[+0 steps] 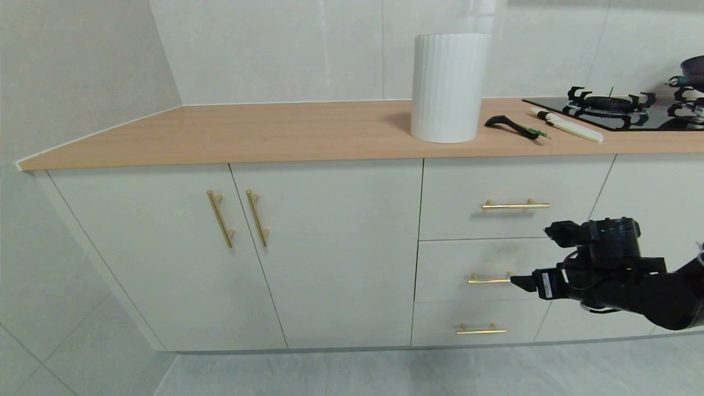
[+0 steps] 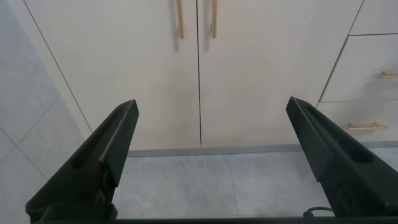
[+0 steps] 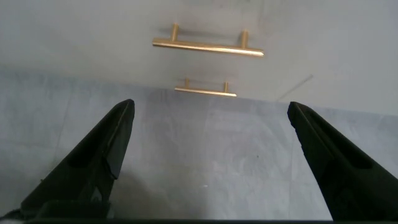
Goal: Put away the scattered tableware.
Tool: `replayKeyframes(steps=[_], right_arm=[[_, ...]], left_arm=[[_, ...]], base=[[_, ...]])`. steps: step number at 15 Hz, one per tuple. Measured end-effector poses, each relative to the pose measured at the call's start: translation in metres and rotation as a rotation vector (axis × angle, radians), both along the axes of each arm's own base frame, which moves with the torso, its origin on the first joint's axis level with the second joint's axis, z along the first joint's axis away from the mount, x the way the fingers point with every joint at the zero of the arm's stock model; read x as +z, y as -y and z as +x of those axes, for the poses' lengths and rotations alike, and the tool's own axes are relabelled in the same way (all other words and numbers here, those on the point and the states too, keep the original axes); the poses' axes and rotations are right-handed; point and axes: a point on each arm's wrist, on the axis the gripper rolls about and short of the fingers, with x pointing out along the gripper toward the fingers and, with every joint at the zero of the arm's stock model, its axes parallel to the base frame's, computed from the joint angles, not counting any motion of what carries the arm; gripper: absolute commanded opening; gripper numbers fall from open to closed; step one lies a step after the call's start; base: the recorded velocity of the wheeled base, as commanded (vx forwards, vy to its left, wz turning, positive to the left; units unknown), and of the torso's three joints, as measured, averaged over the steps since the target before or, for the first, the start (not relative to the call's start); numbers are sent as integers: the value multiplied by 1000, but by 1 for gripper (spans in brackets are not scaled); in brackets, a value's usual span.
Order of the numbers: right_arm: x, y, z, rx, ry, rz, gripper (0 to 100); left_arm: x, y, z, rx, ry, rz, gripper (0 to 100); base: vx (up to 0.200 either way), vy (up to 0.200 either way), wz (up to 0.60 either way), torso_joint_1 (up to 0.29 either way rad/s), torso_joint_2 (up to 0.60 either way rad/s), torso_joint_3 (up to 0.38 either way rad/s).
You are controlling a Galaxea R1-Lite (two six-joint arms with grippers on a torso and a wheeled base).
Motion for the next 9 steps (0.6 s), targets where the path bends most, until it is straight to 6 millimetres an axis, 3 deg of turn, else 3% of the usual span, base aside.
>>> replayKeyframes(steps=[3,9], right_arm=[[-29,-3,24,0,-26,-3,100],[-66,-2,67,-18,14,0,100]], left_arm=[[0,0,0,0,0,0,100],[0,0,0,0,0,0,100]], base=[[0,0,0,0,0,0],[0,0,0,0,0,0]])
